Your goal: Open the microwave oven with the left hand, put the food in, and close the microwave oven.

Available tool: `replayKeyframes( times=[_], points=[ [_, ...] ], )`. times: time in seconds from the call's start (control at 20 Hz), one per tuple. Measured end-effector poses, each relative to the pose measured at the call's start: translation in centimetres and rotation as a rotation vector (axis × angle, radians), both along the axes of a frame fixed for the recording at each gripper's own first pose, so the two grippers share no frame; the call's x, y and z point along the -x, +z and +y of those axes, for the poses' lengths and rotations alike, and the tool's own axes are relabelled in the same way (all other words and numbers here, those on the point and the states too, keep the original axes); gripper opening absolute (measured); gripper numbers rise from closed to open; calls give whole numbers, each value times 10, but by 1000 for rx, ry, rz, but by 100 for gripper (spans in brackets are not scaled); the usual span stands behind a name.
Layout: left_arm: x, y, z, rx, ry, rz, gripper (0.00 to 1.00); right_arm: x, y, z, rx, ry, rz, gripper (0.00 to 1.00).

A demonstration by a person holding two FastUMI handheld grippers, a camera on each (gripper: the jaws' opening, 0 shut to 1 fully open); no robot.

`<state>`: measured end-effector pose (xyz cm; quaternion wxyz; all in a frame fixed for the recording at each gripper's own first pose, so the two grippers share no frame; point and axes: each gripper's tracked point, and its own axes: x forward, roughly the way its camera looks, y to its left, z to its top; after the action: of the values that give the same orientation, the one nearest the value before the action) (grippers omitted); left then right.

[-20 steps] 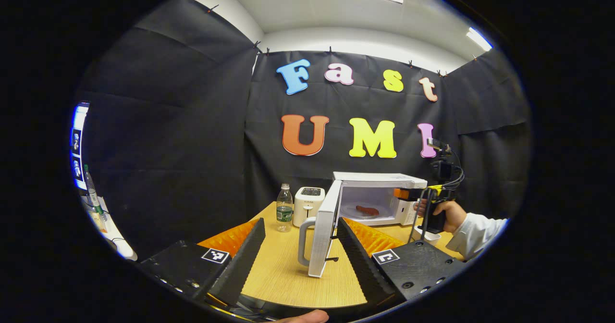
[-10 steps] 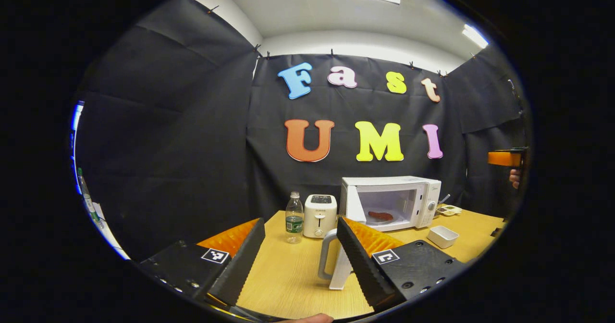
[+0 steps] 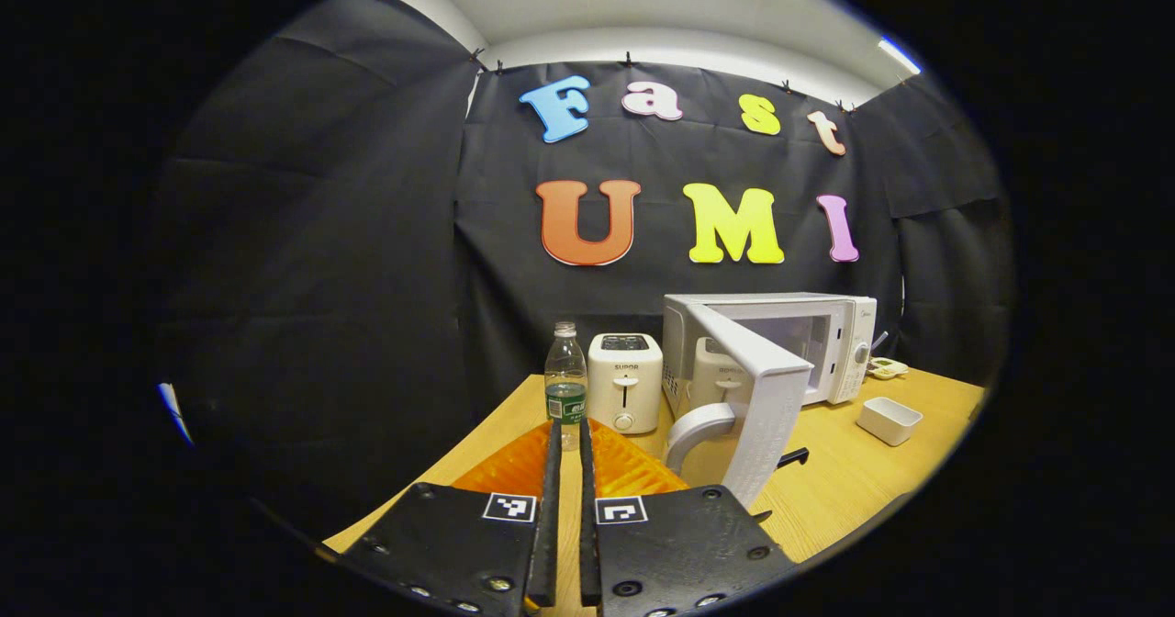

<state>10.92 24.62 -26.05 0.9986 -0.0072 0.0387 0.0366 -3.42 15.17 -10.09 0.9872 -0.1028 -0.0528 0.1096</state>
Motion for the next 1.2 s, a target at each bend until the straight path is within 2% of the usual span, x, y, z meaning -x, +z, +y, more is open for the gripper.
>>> replayKeyframes(
  times=[0.6,0.65,0.7,1.05,1.1,1.2],
  points=[
    [-9,-22,-32,69,-55,23,9,14,16,-24,-36,-8,-4,92],
    [-1,-18,-38,86,-69,15,10,15,17,-26,-36,-9,-7,92],
    [-5,-22,-44,99,-74,18,0,15,18,-28,-36,-14,-9,92],
    [-6,-20,-103,90,-175,11,0,8,13,-44,-48,-37,10,92],
    [-8,-19,-113,88,-189,8,0,7,13,-47,-50,-41,12,98],
    [-12,-15,-135,84,-216,-4,0,8,12,-52,-51,-41,12,98]
  ],
)
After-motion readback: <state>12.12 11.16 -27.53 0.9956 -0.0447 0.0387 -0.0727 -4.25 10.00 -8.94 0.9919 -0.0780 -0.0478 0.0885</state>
